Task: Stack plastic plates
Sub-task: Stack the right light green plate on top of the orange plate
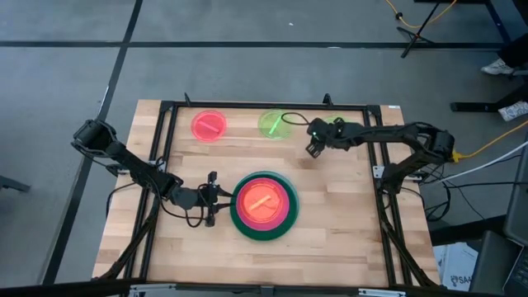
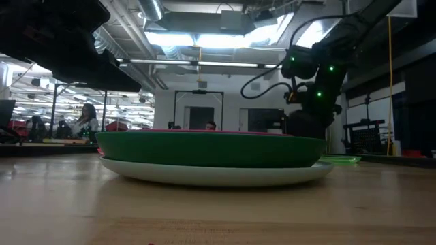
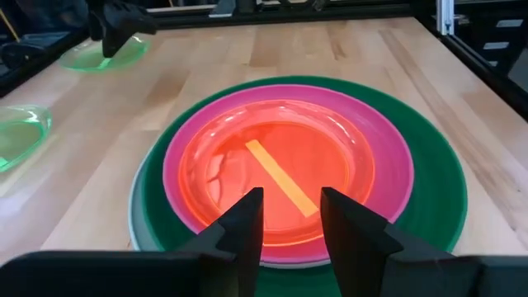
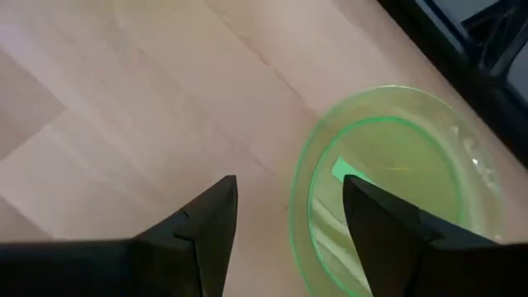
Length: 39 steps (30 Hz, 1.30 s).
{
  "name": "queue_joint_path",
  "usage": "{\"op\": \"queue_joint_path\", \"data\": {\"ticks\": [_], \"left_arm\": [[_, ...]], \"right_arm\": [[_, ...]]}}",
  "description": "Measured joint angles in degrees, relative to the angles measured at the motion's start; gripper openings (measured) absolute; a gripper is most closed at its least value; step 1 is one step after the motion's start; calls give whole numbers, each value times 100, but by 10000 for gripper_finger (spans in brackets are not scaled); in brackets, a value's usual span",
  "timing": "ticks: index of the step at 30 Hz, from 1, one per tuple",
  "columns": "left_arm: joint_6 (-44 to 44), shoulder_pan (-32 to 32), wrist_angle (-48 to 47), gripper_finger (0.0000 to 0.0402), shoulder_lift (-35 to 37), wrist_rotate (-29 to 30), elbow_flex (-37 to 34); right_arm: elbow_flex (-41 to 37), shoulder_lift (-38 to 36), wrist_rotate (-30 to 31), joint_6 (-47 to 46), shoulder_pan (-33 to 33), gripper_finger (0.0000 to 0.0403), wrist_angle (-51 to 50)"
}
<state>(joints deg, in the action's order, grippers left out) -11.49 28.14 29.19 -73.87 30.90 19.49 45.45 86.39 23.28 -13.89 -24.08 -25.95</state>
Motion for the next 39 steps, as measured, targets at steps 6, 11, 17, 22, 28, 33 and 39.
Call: {"op": "queue_joint_path", "data": {"ticks": [6,11,17,22,28,33,39], "left_arm": [[2,0,-2,115,0,2,0],[2,0,0,115,0,8,0],[0,0,-1,115,0,11,0],[-4,0,0,115,0,13,-2],[-44,0,0,115,0,4,-2],[-177,0,1,115,0,-19,-2],[-191,0,1,115,0,-25,-2]], "right_arm": [[-321,21,-232,65,-341,211,571],[-441,209,-172,161,-458,211,729],[-504,566,-33,263,-498,185,999],[-492,647,-64,267,-473,109,1005],[-497,656,-42,239,-472,11,980],[-507,655,120,255,-293,15,928],[-511,432,95,369,140,5,911]]}}
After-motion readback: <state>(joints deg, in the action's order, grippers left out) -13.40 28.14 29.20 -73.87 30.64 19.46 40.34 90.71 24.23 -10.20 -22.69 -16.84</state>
